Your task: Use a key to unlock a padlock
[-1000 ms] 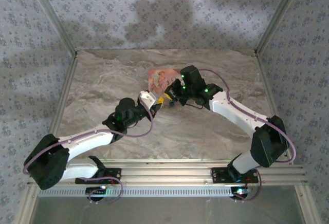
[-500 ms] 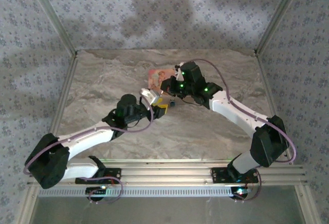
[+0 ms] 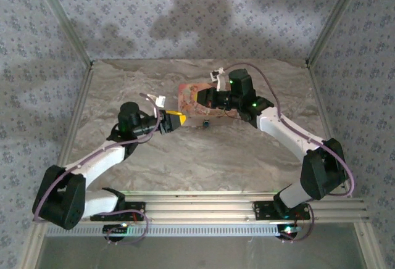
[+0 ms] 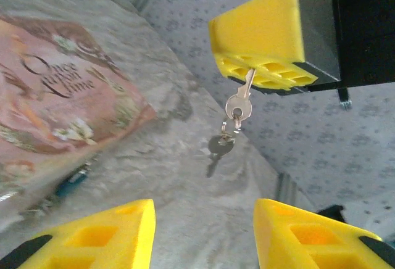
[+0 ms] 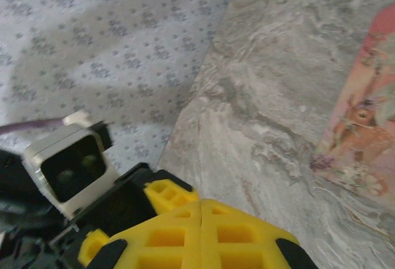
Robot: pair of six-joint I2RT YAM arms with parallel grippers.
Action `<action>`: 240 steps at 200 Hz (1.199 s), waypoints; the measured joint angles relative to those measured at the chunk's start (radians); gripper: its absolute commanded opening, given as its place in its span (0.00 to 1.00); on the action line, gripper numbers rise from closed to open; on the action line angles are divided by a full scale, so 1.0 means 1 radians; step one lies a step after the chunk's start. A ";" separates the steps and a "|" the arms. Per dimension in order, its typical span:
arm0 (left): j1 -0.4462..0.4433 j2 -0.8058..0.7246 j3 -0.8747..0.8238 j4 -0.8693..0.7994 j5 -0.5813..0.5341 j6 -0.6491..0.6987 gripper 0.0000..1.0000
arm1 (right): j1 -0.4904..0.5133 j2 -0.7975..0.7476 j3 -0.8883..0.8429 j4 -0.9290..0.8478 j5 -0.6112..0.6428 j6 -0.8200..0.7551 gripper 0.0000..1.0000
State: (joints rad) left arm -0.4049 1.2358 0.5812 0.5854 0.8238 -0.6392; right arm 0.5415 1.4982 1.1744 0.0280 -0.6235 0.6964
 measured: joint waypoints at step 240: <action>-0.030 0.302 0.061 0.687 0.149 -0.391 0.00 | 0.028 -0.001 -0.046 0.212 -0.127 -0.005 0.00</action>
State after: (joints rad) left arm -0.4347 1.5375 0.6418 1.2724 0.9726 -1.0298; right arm 0.5697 1.4975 1.1282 0.2405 -0.7506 0.6914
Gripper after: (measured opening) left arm 0.040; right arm 0.048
